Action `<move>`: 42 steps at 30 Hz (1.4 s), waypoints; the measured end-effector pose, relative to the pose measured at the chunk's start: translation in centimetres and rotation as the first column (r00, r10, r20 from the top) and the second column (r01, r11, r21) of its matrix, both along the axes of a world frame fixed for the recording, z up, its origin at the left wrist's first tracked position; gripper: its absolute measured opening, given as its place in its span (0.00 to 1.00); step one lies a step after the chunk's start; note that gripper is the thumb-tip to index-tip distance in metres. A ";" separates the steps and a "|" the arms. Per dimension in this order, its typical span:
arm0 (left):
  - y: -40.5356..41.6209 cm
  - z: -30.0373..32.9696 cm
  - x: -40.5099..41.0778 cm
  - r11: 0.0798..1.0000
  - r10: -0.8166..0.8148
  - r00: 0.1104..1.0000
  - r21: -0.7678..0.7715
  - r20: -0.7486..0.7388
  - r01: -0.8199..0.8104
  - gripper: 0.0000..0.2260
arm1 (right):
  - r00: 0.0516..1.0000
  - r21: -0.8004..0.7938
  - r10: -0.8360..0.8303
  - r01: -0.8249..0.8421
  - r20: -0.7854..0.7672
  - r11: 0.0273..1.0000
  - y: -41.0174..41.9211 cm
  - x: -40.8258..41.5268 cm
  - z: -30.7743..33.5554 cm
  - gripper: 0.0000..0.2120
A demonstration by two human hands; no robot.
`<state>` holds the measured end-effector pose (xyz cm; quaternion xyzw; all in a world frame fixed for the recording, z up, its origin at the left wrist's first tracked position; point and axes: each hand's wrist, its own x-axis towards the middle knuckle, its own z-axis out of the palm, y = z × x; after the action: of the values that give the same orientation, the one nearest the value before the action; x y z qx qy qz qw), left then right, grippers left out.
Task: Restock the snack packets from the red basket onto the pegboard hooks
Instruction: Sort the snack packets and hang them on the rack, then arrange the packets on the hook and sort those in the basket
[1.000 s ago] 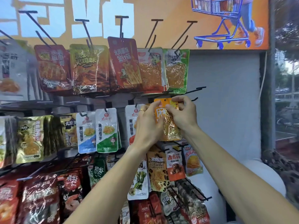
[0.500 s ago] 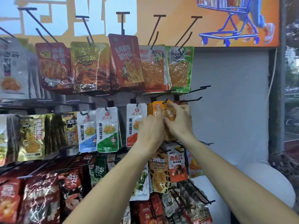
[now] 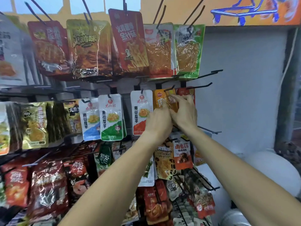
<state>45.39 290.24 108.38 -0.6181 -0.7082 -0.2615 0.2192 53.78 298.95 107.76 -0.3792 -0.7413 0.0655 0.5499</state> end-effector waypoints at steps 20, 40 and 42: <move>-29.6 -43.4 -6.4 0.786 -0.160 0.915 -0.513 0.370 0.345 0.21 | 0.995 -0.718 -0.049 0.095 0.084 0.690 -38.2 4.7 -44.0 0.19; -36.4 -94.8 -1.1 0.380 0.557 0.660 -0.861 0.505 0.339 0.21 | 0.954 -0.953 0.065 0.285 0.292 0.099 -45.7 4.7 -95.7 0.16; -35.9 -103.1 -0.6 0.402 0.595 0.606 -0.849 0.528 0.344 0.20 | 0.940 -0.942 0.100 0.314 0.325 0.119 -44.9 4.5 -103.5 0.17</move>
<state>44.75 254.35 5.27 -0.3843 -0.7976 -0.0546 -0.4617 58.33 254.08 4.28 -0.7046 -0.5573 0.4374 0.0408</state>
